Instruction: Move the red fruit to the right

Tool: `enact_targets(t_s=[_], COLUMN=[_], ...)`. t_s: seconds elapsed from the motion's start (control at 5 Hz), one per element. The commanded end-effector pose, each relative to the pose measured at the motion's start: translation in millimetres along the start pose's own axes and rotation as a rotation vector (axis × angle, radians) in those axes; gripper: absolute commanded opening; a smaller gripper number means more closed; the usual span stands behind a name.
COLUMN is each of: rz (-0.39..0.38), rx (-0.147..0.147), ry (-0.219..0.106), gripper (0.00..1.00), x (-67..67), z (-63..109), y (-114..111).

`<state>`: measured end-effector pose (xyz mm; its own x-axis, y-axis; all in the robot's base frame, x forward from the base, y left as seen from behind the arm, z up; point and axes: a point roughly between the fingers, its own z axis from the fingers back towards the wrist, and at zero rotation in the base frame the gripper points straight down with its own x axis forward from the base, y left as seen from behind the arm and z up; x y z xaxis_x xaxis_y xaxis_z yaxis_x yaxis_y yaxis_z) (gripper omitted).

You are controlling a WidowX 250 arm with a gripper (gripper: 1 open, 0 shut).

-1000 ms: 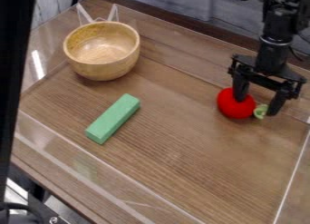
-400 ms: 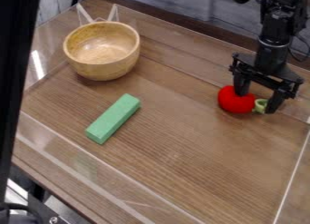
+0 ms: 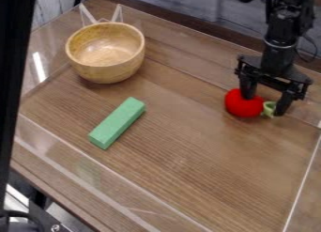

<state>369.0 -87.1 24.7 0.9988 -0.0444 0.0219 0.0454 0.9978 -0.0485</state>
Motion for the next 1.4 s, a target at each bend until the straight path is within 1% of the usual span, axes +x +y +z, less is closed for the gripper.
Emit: enact_targets(t_s=[0.0, 0.4, 0.8, 1.0, 1.2], rz=[0.065, 0.052, 0.001, -0.022, -0.049], rx=[0.013, 0.020, 0.026, 0.028, 0.009], ry=[-0.005, 0.004, 0.013, 0.017, 0.017], gripper=[1.00, 1.00, 1.00, 0.00, 1.00], x=[-0.3, -0.4, -1.9, -0.9, -5.8], z=[0.7, -7.7, -5.5, -0.7, 4.3], y=[16, 11, 19, 8, 6])
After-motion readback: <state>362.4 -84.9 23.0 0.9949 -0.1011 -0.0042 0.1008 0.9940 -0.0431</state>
